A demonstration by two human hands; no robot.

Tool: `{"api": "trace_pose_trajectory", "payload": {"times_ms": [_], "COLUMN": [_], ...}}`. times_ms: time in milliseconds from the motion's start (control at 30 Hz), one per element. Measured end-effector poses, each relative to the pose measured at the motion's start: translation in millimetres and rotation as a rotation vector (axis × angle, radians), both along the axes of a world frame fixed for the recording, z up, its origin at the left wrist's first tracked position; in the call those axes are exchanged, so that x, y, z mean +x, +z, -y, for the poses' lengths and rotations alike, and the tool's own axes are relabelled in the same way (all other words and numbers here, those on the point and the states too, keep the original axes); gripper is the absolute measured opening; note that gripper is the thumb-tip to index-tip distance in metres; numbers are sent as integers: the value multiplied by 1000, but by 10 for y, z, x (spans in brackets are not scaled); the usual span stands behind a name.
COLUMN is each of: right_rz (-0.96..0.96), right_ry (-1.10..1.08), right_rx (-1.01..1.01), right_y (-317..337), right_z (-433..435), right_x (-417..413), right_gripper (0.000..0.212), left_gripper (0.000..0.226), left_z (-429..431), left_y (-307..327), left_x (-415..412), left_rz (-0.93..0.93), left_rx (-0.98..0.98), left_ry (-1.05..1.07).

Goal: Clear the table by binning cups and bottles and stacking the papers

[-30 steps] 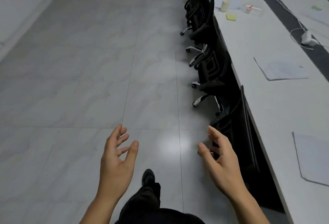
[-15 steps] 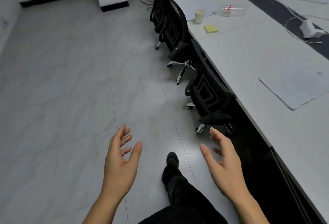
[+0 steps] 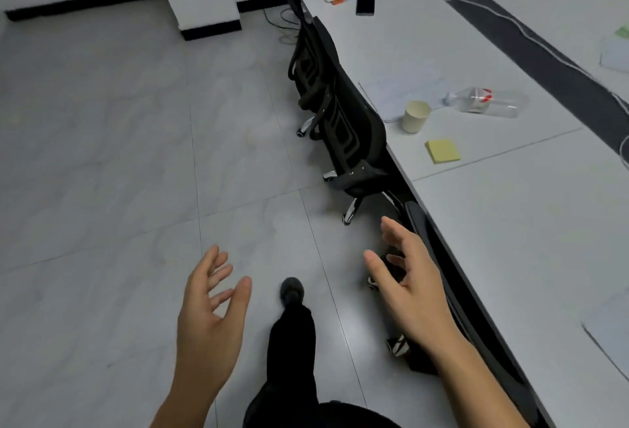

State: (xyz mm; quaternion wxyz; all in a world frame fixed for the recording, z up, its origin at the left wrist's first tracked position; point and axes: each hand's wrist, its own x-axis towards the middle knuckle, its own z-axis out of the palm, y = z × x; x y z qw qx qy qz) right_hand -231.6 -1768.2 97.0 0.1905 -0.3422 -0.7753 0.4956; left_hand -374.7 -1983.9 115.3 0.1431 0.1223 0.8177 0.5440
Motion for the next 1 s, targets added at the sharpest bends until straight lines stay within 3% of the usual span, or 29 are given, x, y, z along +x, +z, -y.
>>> {"api": "trace_pose_trajectory", "payload": {"times_ms": [167,433,600,800,900,1000], "right_rz": [112,66,47,154,190,234], "right_ry": [-164,-575,-738,-773,-771,-771], "right_rx": [-23,-3,-52,-164,-123,-20], "right_y": [-327,78,-71,-727,-851,-938], "right_z": [-811,-2249,-2893,-3965,-4581,-5231], "right_x": [-789,-1582,-1639,-1715,-1733,-1736], "right_gripper": [56,55,55,59,61,62], "left_gripper": [54,55,58,72,88,104], "left_z": [-1204,-3431,-4537,-5613,-5970,-6273], "left_y": [-275,159,153,-500,-779,-1087], "left_x": [-1089,-2538,-2720,-2531,-2357,-2210], "left_rz": [52,-56,-83,-95,-82,-211], "left_rx": [-40,-40,-46,-218,-299,-405], "left_ry": [-203,-661,-851,-979,-1084,-1286]}}
